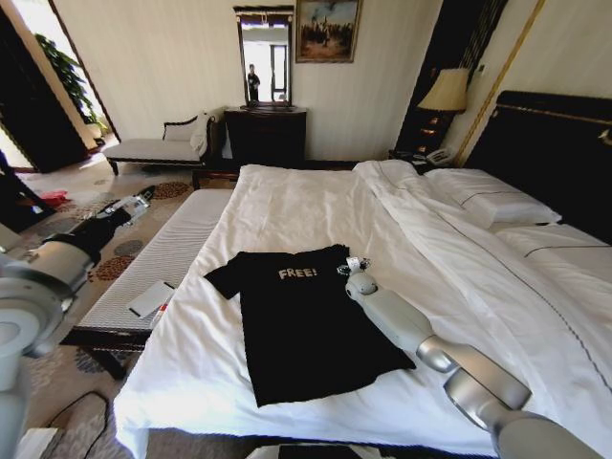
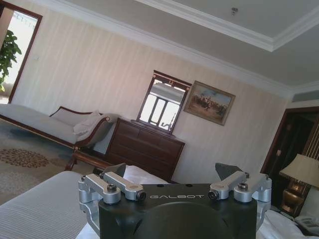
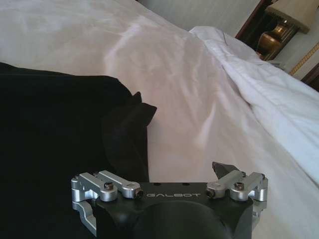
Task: Fold the clothes on the bed.
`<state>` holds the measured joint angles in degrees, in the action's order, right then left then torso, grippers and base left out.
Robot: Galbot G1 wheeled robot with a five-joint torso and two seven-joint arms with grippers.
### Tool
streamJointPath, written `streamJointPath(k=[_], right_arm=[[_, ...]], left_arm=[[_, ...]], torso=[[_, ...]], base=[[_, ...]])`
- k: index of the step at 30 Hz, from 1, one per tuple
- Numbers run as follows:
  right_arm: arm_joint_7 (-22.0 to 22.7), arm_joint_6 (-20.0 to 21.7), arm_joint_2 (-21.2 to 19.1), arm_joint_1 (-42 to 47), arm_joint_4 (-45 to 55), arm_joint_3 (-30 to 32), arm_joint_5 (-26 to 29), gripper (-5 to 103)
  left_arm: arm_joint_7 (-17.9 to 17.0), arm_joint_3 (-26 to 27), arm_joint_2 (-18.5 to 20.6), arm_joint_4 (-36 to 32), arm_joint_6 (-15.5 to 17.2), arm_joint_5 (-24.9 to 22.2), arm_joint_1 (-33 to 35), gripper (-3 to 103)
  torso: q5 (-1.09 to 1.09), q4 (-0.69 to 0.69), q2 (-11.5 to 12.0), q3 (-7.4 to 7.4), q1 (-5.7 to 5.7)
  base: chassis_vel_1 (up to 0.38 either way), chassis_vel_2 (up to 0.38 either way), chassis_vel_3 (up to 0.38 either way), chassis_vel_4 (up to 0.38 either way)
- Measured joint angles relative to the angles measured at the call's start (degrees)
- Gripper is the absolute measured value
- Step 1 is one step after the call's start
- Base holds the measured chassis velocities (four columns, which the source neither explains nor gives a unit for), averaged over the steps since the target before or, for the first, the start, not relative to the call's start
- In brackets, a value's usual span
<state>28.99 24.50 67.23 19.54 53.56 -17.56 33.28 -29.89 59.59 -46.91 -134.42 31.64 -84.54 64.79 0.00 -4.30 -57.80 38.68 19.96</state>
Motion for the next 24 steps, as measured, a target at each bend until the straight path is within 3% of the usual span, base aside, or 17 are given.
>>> streamJointPath(k=[8,18,24], right_arm=[[0.0,-3.1,1.1,-2.1,-4.3,3.4,-3.0,100],[-0.3,-2.6,-2.8,-3.9,-7.1,6.5,-4.4,100],[-5.7,-8.2,-5.4,-2.2,-2.3,8.6,1.7,100]], left_arm=[[0.0,0.0,-0.4,-0.1,0.0,0.2,0.2,100],[0.0,-0.3,-0.3,-0.2,0.0,0.2,0.1,100],[0.0,-1.3,-0.5,0.3,0.0,0.9,0.4,100]], torso=[[0.01,-0.01,0.0,0.0,0.01],[0.0,-0.05,0.0,0.0,0.0],[0.01,-0.01,0.0,0.0,0.0]], base=[[0.0,0.0,0.0,0.0],[0.0,0.0,0.0,0.0],[0.0,0.0,0.0,0.0]])
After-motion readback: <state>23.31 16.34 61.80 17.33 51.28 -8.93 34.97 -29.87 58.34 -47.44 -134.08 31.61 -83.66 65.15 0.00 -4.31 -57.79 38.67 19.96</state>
